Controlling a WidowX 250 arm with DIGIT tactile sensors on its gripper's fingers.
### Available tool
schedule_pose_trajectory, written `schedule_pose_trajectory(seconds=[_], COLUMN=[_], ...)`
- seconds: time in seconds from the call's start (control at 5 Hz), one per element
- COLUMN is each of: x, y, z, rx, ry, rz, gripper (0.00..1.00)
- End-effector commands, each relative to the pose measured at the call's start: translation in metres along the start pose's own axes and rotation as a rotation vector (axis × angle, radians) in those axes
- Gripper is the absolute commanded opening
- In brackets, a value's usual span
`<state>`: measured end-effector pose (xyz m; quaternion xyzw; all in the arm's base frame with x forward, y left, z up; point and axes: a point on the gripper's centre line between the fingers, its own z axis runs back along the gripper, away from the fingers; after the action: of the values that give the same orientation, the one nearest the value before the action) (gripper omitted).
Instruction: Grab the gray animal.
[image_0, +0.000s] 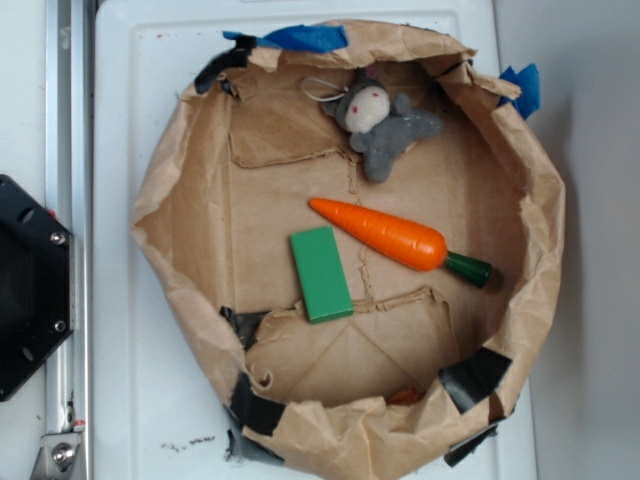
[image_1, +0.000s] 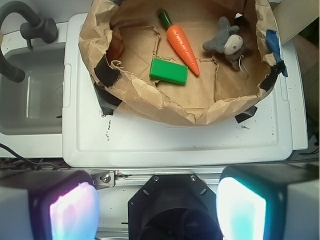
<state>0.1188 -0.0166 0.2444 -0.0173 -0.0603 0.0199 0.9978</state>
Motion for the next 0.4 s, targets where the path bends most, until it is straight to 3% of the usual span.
schedule_pose_trajectory(seconds=[0.0, 0.2], x=[0.0, 0.04], y=[0.0, 0.005], z=[0.0, -0.01], rx=[0.0, 0.027], ry=[0.0, -0.025], rz=[0.0, 0.14], gripper=[1.0, 1.0])
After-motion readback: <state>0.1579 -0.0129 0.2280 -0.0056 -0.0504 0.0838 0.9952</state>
